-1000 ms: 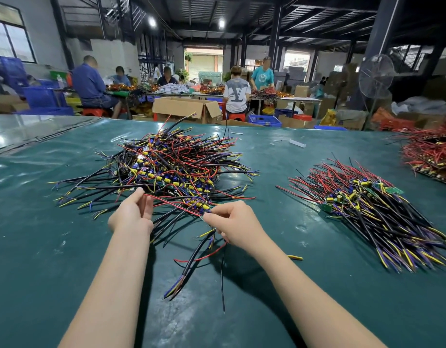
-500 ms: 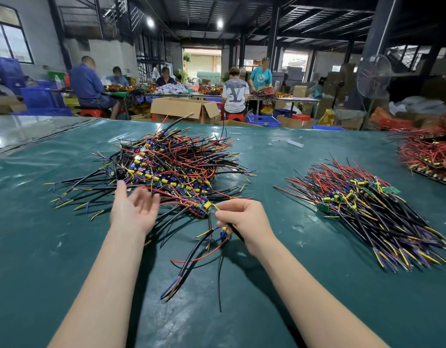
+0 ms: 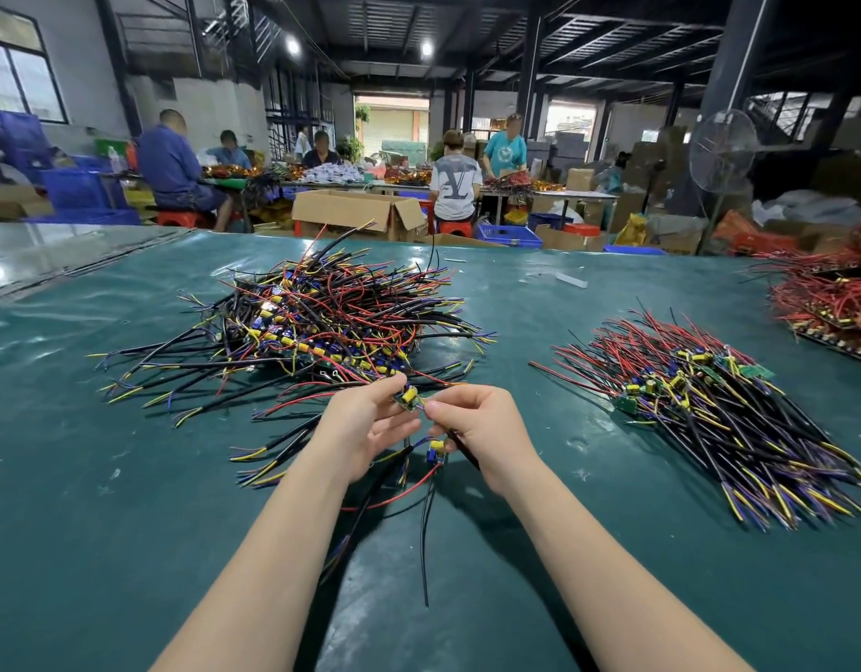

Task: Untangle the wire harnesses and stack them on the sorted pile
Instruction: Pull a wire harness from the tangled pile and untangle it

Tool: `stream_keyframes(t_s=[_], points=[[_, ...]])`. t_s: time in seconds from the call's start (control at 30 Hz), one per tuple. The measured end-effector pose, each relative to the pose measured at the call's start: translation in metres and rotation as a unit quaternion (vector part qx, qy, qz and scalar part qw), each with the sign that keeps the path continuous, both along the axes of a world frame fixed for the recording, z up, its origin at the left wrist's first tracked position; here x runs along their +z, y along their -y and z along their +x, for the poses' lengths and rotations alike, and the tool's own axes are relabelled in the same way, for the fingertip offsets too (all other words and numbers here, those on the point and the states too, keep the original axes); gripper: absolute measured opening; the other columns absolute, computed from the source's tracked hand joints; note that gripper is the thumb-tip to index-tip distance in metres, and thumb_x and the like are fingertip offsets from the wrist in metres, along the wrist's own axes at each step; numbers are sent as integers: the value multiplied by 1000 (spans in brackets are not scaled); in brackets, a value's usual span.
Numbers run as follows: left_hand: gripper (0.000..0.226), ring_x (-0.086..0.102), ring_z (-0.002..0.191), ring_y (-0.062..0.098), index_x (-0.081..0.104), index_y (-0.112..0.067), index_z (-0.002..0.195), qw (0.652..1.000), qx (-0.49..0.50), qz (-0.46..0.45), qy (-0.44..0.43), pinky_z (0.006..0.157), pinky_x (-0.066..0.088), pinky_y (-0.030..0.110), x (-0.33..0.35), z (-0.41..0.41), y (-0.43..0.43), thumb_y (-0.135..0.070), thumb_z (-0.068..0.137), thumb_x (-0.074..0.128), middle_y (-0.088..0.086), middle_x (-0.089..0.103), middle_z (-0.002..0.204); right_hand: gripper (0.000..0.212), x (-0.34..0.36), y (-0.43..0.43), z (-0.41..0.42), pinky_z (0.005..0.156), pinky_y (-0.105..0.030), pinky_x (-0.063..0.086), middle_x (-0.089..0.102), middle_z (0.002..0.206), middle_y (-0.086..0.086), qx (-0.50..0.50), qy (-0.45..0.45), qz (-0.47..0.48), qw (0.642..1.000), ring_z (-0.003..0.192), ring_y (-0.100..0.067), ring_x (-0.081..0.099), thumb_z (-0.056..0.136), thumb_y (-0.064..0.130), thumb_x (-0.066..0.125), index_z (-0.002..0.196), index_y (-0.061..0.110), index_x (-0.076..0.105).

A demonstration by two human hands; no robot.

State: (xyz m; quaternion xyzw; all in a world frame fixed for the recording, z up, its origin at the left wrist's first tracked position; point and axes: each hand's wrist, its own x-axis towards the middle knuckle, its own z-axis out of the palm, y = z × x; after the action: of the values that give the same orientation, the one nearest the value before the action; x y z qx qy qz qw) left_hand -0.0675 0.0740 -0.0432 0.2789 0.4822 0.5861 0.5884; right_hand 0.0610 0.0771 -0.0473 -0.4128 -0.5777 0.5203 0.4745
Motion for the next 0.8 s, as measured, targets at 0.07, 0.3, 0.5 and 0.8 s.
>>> stream_keyframes(t_s=[0.07,0.3,0.5,0.8], points=[[11,64,49,16,59,-2,83,1000,-10,6,-11,45,53,20,0,3,1,-11,87,61,12,58,74,27,-1,0,1,37,-14,35,53,52,-4,-21,28,8,999,39,-4,48,82,-5,60,61,13,60],[11,67,54,11,55,-2,76,996,-50,62,-50,52,54,17,0,7,3,2,80,65,4,68,58,30,0,-1,3,37,-15,33,56,56,-3,-44,47,33,997,40,-4,46,78,-5,63,58,16,60],[10,67,52,14,55,1,81,999,-24,46,-1,48,52,17,-1,9,4,5,81,63,12,66,69,29,0,0,3,40,-16,34,54,57,-7,-29,57,48,997,50,-14,44,78,-4,65,59,18,61],[34,61,58,22,52,-3,102,982,126,80,-112,48,55,20,2,3,2,10,75,68,17,58,80,36,-1,-6,9,38,-12,24,43,44,7,-26,236,29,971,32,-1,35,86,18,62,50,20,57]])
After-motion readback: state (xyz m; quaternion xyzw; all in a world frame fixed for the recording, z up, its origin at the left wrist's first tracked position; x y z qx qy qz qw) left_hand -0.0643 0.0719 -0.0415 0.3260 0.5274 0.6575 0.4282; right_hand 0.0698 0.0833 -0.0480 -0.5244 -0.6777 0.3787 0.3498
